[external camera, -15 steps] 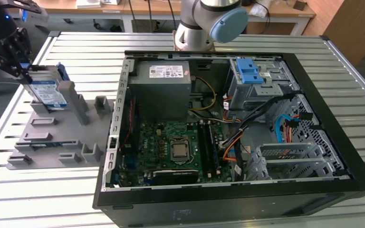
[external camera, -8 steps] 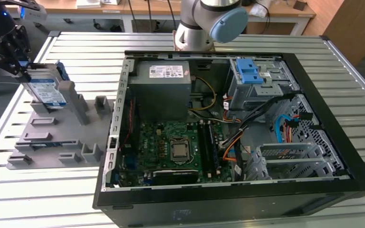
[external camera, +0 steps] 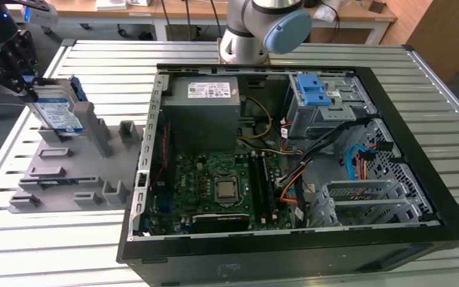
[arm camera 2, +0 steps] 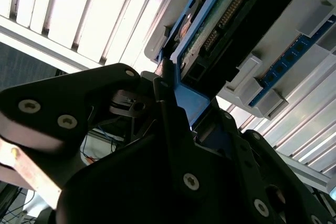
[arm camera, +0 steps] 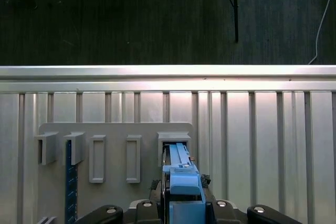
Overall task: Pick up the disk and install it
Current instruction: 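Pick up the disk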
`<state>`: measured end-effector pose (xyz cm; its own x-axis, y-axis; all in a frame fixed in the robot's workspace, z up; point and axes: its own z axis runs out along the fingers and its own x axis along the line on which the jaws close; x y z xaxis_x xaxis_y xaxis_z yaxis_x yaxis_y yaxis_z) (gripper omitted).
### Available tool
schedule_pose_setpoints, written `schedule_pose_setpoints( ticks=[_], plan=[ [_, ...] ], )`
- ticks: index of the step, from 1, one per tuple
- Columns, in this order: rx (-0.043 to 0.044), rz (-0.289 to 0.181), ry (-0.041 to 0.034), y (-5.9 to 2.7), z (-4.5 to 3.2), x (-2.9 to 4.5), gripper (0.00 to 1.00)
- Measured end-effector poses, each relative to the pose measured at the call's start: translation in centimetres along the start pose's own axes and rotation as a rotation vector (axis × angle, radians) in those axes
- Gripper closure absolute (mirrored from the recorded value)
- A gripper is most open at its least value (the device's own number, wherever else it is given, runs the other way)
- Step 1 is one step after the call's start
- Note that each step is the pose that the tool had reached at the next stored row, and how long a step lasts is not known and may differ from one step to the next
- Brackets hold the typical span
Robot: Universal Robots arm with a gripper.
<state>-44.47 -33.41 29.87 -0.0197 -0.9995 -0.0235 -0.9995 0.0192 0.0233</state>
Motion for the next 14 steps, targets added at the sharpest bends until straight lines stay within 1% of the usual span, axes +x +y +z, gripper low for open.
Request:
schedule_pose_setpoints(
  ticks=[7,14],
  plan=[
    [0.0,0.0,0.0,0.0,-0.04,0.0,0.63],
    [-0.0002,0.0,0.0001,0.02,-0.61,-0.01,0.63]
  ],
)
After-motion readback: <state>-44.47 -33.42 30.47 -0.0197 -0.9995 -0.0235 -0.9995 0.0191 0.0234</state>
